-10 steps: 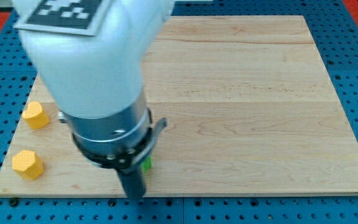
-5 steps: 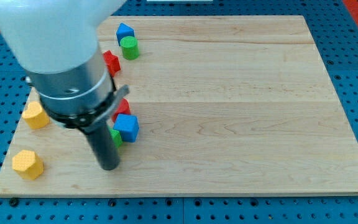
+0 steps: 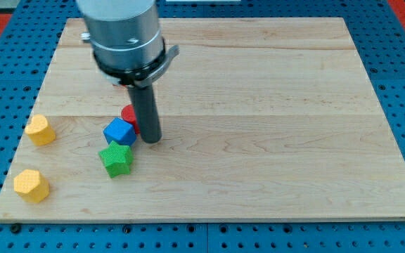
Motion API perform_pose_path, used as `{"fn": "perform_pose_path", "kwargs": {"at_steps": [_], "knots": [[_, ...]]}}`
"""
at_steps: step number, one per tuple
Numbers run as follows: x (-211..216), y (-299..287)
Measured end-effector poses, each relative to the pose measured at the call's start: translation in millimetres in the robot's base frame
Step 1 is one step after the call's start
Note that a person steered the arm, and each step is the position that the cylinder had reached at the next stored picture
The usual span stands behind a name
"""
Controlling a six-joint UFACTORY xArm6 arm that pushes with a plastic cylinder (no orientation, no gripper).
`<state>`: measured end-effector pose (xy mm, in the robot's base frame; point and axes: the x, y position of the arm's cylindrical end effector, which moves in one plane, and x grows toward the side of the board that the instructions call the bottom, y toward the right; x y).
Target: Move group of blocks towards up
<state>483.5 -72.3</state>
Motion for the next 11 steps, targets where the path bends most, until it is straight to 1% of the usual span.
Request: {"fn": "perform_pose_path", "kwargs": {"at_steps": [1, 3, 4, 5, 6, 7, 8, 9, 11], "knots": [[-22, 17], [-48, 13], [-42, -38], [-44, -56], [-62, -56], [-78, -99], [-76, -137], [-53, -123], [-50, -108]]}}
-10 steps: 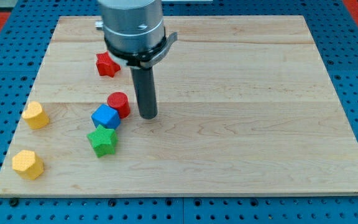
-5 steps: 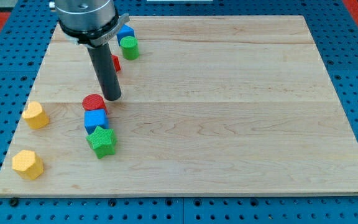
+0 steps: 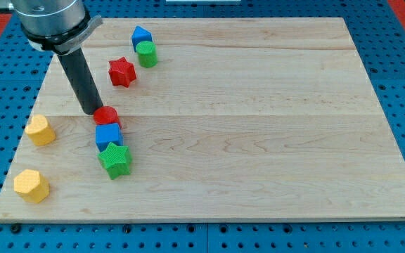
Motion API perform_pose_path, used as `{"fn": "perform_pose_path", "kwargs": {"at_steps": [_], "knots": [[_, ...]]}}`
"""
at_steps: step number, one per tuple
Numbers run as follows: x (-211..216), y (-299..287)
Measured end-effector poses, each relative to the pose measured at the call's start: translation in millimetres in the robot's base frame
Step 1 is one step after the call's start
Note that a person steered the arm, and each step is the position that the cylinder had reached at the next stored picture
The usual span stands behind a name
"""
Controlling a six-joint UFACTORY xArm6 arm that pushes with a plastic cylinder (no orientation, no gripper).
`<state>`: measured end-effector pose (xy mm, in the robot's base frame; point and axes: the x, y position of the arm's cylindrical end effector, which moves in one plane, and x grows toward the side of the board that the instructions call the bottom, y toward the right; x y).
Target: Move group of blocks towards up
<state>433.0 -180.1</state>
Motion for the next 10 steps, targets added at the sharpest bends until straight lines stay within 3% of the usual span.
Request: {"fn": "perform_pose_path", "kwargs": {"at_steps": [10], "knots": [[4, 32]]}}
